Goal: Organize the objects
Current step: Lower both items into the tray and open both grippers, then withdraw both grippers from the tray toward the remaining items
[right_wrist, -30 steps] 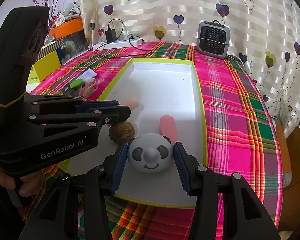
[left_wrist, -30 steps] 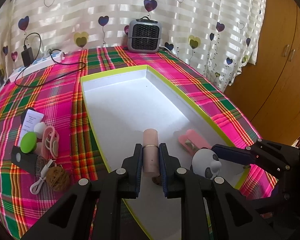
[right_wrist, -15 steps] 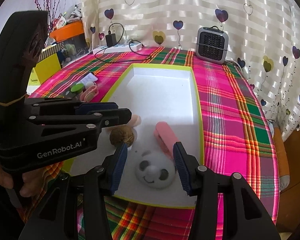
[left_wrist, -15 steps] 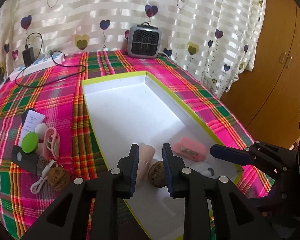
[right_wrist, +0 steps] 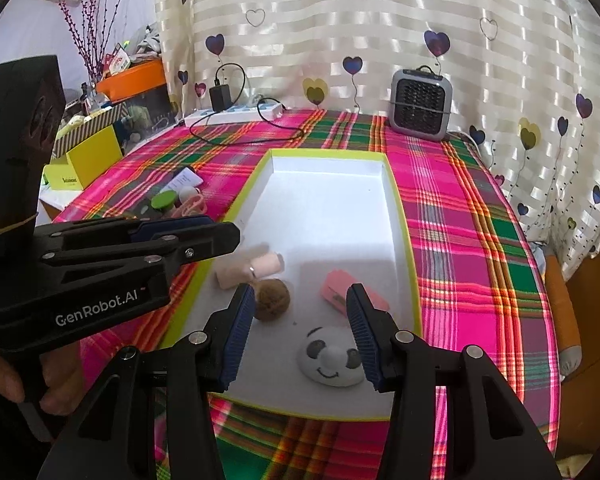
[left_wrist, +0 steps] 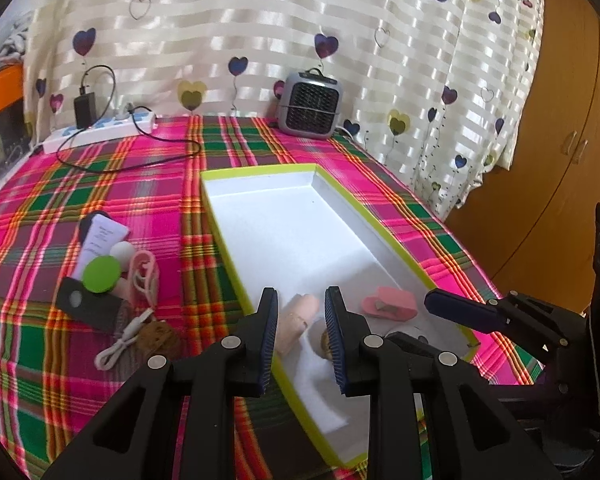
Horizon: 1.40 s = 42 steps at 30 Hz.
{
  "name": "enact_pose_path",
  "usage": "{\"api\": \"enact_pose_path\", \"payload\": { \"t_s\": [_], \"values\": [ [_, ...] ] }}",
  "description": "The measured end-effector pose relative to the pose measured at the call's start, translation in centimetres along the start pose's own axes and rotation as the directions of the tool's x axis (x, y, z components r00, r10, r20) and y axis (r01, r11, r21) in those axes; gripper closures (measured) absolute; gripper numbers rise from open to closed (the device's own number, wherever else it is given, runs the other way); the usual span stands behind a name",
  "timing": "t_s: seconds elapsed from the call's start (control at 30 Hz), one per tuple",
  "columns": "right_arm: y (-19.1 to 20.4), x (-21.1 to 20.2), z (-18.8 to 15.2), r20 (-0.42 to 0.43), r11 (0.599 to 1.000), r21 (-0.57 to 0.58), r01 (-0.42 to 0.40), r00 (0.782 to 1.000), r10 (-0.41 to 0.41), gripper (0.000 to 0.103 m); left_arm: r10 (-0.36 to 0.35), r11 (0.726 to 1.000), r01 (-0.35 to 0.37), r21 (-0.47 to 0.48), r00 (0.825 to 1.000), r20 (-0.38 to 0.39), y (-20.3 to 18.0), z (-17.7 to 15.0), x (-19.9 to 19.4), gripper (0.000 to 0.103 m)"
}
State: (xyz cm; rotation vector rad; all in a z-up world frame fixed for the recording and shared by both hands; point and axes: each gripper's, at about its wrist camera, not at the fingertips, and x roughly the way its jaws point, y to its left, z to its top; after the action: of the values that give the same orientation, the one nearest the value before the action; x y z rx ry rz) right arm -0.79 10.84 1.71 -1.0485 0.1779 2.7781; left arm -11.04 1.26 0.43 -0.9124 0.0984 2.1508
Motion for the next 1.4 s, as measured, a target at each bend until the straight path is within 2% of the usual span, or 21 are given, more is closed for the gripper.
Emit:
{"api": "enact_pose_path", "payload": {
  "t_s": [0.27,0.73,1.0,1.4],
  "values": [
    [2.3,-0.1,0.4,0.003,0.999,-0.022,-0.035,0.999,0.035,0.054,0.027,0.999,-0.026,-0.027,0.999,0.047,1.7,-0.5,-1.9,0.075],
    [4.3,0.7,1.1,0.000,0.996,-0.045,-0.071,0.997,0.071,0.054,0.072,0.995,-0.066,-0.080,0.994,0.078,4.5,-1.6,-3.8,0.075],
    [5.2,1.1,1.2,-0.001,0.994,-0.054,-0.096,0.995,0.096,0.054,0.132,0.986,-0.124,-0.110,0.989,0.067,6.5,-3.0,-4.6,0.074],
    [6.3,2.1,1.3,-0.021,0.988,-0.080,-0.130,0.991,0.129,0.054,0.153,0.981,-0.148,-0.126,0.988,0.027,8.6,-3.3,-3.9,0.074]
  ]
}}
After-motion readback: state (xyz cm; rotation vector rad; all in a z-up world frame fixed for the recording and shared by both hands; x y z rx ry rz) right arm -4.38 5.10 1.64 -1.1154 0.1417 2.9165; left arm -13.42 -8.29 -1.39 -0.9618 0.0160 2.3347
